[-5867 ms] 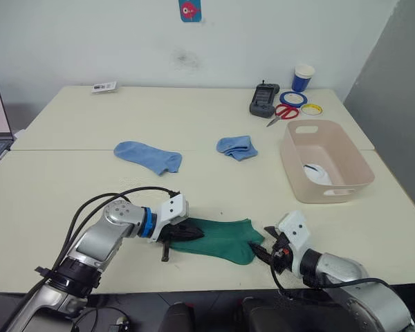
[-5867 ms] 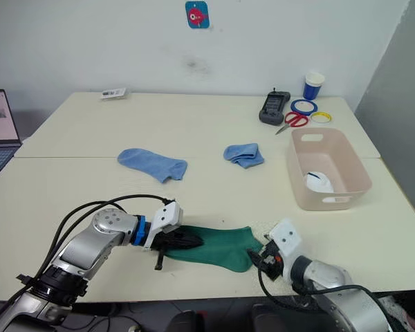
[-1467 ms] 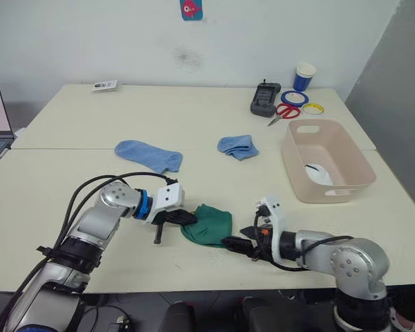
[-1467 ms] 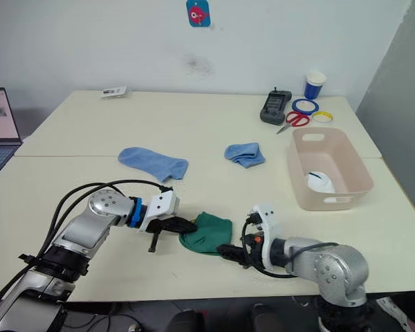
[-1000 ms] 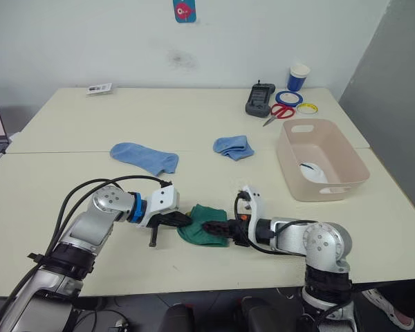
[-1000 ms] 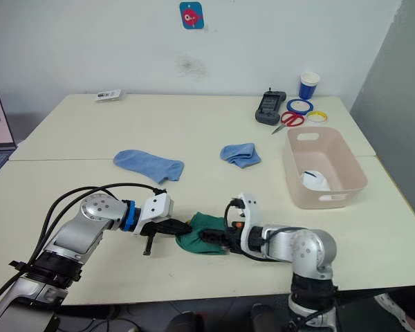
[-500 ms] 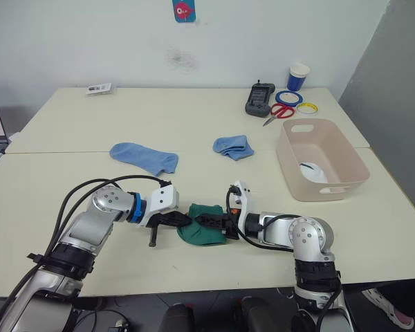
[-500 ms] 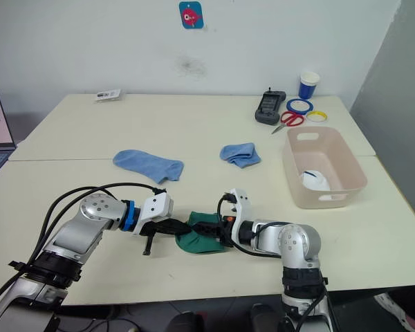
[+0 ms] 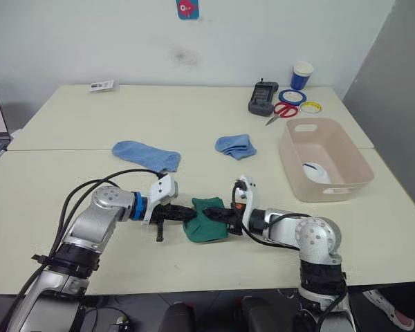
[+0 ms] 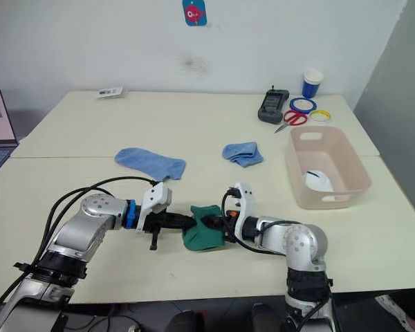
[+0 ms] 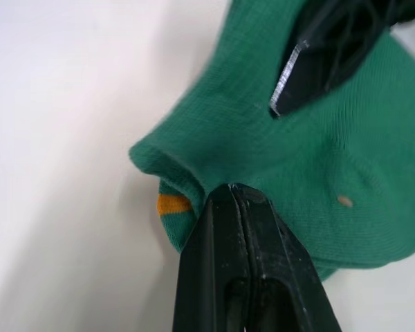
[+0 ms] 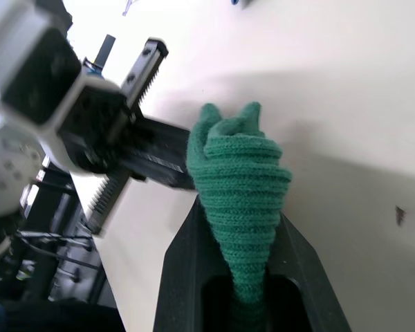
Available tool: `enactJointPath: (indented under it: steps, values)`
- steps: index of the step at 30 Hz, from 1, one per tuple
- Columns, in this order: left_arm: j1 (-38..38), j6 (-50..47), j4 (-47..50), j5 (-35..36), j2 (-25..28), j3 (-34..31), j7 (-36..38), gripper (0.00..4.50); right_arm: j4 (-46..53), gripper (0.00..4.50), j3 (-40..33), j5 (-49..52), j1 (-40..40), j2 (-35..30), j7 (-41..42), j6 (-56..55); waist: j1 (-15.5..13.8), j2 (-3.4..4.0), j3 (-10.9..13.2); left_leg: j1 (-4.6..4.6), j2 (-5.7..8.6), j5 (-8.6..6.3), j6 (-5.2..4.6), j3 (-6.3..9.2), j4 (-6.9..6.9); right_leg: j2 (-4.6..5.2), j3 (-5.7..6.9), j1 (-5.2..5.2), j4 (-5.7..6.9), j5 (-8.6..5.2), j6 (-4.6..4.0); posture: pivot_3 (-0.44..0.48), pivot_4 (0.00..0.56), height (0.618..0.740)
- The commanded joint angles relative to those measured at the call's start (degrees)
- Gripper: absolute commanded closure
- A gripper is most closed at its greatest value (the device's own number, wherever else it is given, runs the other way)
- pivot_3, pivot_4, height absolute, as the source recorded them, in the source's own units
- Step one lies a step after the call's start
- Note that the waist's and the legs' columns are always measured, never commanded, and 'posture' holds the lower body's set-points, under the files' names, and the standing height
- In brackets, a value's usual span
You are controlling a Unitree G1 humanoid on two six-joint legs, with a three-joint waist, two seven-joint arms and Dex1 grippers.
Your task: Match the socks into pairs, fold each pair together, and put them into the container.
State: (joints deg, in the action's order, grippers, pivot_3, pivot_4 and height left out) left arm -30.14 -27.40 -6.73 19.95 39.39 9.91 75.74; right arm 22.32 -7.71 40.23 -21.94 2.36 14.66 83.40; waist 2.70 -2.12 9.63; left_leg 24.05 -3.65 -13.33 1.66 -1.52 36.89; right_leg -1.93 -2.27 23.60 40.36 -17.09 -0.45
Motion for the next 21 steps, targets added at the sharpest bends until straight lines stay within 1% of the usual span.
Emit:
enactJointPath:
  steps: [1, 6, 8, 10, 12, 13, 14, 15, 17, 19, 20, 21]
  values:
    - [-5.21, -5.23, 6.02, 5.41, -2.45, -1.95, -0.33, 3.66, 11.72, 4.5, -4.92, 4.68, 1.99, -2.87, 0.2, 3.55, -0.5, 0.0, 0.0, 0.03, 0.03, 0.0, 0.0, 0.0, 0.0, 0.01, -0.01, -0.01, -0.06, 0.0, 0.01, 0.0, 0.15, 0.732]
    - [-10.33, -6.15, 8.42, 7.05, -6.2, -1.33, -1.07, 2.03, 25.16, 4.5, -12.86, 10.16, 6.32, -6.93, 1.23, 8.76, -0.56, 0.02, 0.01, 0.02, 0.03, 0.0, 0.0, 0.01, -0.04, 0.0, -0.09, -0.07, -0.29, 0.05, 0.08, 0.0, 0.15, 0.732]
    - [-11.9, -5.39, 8.12, 6.88, -7.0, -0.98, -0.82, 1.42, 30.5, 4.5, -16.51, 13.37, 8.84, -9.95, 2.15, 9.1, -0.38, 0.04, 0.02, 0.0, 0.05, 0.0, 0.0, 0.01, -0.07, -0.04, -0.1, -0.07, -0.3, 0.05, 0.08, 0.0, 0.15, 0.732]
    - [-13.52, -5.68, 7.53, 7.57, -7.9, -1.3, -0.88, 0.91, 34.8, 4.5, -21.62, 16.79, 9.99, -13.2, 3.06, 8.6, -0.49, 0.09, 0.05, -0.03, 0.07, 0.0, 0.0, 0.02, -0.09, -0.1, -0.06, -0.09, -0.3, 0.04, 0.08, 0.0, 0.15, 0.732]
    - [-14.81, -5.83, 6.88, 7.94, -8.26, -1.54, -0.59, 0.31, 36.4, 4.5, -27.01, 20.42, 9.38, -17.25, 2.82, 6.84, -0.41, 0.11, 0.07, -0.05, 0.08, 0.0, 0.0, 0.01, -0.07, -0.13, -0.06, -0.12, -0.3, 0.05, 0.08, 0.0, 0.15, 0.732]
    - [-15.45, -5.88, 6.42, 8.0, -8.3, -1.65, -0.39, 0.03, 36.1, 4.5, -30.15, 22.1, 8.03, -20.56, 2.57, 5.88, -0.33, 0.11, 0.07, -0.07, 0.1, 0.0, 0.0, 0.0, -0.07, -0.14, -0.07, -0.13, -0.31, 0.05, 0.08, 0.0, 0.15, 0.732]
    - [-16.07, -5.77, 5.92, 8.0, -8.3, -1.75, -0.2, 0.03, 35.09, 4.5, -33.44, 23.03, 5.97, -25.08, 2.57, 5.4, -0.27, 0.15, 0.1, -0.12, 0.11, 0.0, 0.0, -0.01, -0.05, -0.14, -0.08, -0.19, -0.32, 0.05, 0.09, 0.0, 0.15, 0.732]
    - [-16.65, -5.88, 5.58, 8.14, -8.19, -1.88, 0.05, 0.03, 32.97, 4.5, -36.64, 23.1, 3.26, -31.73, 3.3, 5.08, -0.21, 0.36, 0.3, -0.15, 0.13, 0.0, 0.0, -0.02, -0.04, -0.14, -0.11, -0.21, -0.31, 0.08, 0.13, 0.0, 0.15, 0.732]
    - [-17.32, -6.2, 5.68, 8.51, -8.09, -1.85, 0.56, 0.03, 28.28, 4.5, -39.87, 21.59, -0.21, -45.11, 5.94, 3.62, -0.15, 0.61, 0.47, -0.18, 0.19, 0.0, 0.0, -0.1, -0.04, -0.13, -0.22, -0.24, -0.36, 0.16, 0.24, 0.0, 0.15, 0.732]
    - [-17.57, -6.59, 6.07, 8.84, -8.11, -1.73, 0.82, 0.03, 24.92, 4.5, -40.33, 20.78, -0.86, -52.77, 7.75, 1.74, -0.25, 0.55, 0.46, -0.18, 0.35, 0.0, -0.01, -0.2, -0.05, -0.03, -0.25, -0.3, -0.45, 0.17, 0.24, 0.0, 0.15, 0.732]
    - [-17.72, -6.79, 6.49, 9.06, -8.09, -1.72, 0.92, 0.03, 22.43, 4.5, -38.68, 16.95, 0.12, -58.45, 10.22, -2.44, -0.33, 0.45, 0.45, -0.17, 0.48, 0.0, -0.02, -0.21, -0.1, -0.04, -0.22, -0.33, -0.52, 0.16, 0.24, 0.0, 0.15, 0.732]
    - [-17.87, -6.95, 6.77, 9.19, -8.13, -1.68, 0.9, 0.03, 20.53, 4.5, -37.45, 14.04, 1.29, -62.39, 12.23, -5.97, -0.34, 0.44, 0.45, -0.12, 0.45, -0.01, -0.03, -0.16, -0.05, -0.05, -0.19, -0.36, -0.62, 0.15, 0.23, 0.0, 0.15, 0.732]
